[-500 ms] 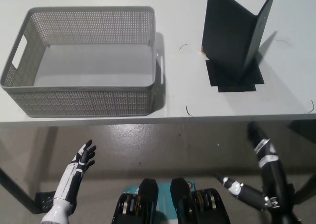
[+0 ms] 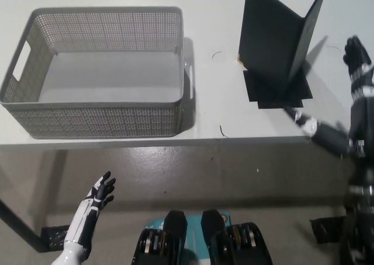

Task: A notebook is kept standing on the table on the right hand side and a container is kept on the left hand side and the robot uses its right hand to grab the notebook and places it in the container

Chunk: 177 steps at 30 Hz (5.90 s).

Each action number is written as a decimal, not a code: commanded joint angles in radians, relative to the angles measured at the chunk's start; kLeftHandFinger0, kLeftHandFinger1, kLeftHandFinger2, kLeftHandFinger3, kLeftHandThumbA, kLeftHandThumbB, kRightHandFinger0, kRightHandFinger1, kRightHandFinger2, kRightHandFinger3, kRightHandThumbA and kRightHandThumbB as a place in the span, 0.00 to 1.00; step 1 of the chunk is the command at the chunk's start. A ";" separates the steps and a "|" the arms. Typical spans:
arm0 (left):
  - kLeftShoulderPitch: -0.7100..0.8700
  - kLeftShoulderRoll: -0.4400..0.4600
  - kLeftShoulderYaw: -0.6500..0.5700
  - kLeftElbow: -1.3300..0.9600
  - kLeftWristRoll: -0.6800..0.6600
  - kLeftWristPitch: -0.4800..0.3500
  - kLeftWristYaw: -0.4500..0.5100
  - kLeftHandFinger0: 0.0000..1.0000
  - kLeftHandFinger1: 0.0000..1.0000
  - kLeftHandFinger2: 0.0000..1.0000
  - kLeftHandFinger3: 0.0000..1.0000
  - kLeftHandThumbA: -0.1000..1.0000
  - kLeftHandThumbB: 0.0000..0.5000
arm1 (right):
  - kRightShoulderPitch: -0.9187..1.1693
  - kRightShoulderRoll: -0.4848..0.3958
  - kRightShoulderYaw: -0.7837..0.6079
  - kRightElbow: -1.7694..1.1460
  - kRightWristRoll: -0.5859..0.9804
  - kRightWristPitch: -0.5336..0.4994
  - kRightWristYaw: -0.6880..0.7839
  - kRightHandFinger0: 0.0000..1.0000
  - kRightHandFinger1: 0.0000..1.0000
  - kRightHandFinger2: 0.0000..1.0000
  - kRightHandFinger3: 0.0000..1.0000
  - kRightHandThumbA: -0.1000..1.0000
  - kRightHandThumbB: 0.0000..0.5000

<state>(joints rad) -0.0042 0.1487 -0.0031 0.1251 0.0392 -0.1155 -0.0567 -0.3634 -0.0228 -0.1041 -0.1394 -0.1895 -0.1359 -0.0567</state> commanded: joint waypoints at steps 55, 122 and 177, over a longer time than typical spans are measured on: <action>0.035 -0.009 0.003 -0.034 0.000 -0.049 -0.010 1.00 1.00 1.00 1.00 1.00 0.26 | -0.932 0.014 -0.441 1.410 0.519 -0.144 -0.177 0.00 0.33 0.74 0.85 0.00 0.12; 0.035 -0.002 -0.005 -0.035 0.016 -0.049 -0.033 1.00 1.00 1.00 1.00 1.00 0.21 | -0.943 0.059 0.205 0.714 0.226 0.088 0.076 1.00 1.00 1.00 1.00 1.00 0.98; -0.006 0.006 -0.004 -0.020 0.028 -0.016 -0.031 1.00 1.00 1.00 1.00 1.00 0.29 | 0.328 -0.044 0.152 0.351 0.344 -0.200 0.165 1.00 1.00 1.00 1.00 1.00 0.70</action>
<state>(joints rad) 0.0051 0.1482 -0.0046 0.1223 0.0660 -0.1280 -0.0883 -0.0044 -0.0669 0.0671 0.2058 0.1299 -0.2668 0.0801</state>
